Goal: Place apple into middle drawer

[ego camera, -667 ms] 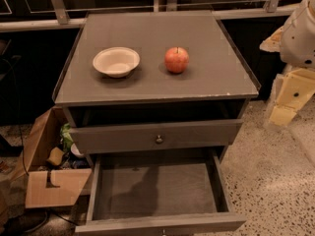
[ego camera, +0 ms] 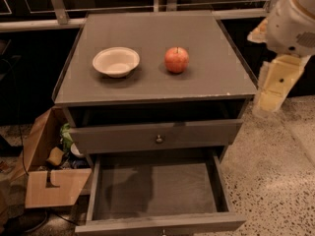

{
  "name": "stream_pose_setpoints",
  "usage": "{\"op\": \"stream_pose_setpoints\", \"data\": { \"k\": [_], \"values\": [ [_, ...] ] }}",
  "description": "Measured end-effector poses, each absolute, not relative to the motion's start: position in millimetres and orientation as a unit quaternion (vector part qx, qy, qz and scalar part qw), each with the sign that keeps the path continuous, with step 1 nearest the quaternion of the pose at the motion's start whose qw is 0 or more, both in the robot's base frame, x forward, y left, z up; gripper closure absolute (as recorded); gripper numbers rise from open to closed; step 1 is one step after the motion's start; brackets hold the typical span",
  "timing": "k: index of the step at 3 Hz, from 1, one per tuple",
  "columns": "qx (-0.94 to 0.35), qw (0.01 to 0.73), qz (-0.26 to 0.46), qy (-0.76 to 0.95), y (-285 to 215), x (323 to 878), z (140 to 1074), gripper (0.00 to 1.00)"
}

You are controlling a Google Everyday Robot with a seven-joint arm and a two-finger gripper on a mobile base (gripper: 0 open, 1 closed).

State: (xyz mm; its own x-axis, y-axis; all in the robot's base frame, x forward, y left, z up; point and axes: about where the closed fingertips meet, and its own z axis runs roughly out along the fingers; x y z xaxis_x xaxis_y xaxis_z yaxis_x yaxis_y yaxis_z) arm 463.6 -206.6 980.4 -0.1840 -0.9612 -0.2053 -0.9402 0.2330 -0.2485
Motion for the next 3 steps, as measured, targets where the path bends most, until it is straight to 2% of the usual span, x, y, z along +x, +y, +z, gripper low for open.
{"op": "stream_pose_setpoints", "data": {
  "k": [1,3],
  "values": [
    [-0.647,0.145,-0.03,0.748,-164,537,983,0.0],
    [-0.643,0.17,-0.026,0.746,-165,555,983,0.0]
  ]
}}
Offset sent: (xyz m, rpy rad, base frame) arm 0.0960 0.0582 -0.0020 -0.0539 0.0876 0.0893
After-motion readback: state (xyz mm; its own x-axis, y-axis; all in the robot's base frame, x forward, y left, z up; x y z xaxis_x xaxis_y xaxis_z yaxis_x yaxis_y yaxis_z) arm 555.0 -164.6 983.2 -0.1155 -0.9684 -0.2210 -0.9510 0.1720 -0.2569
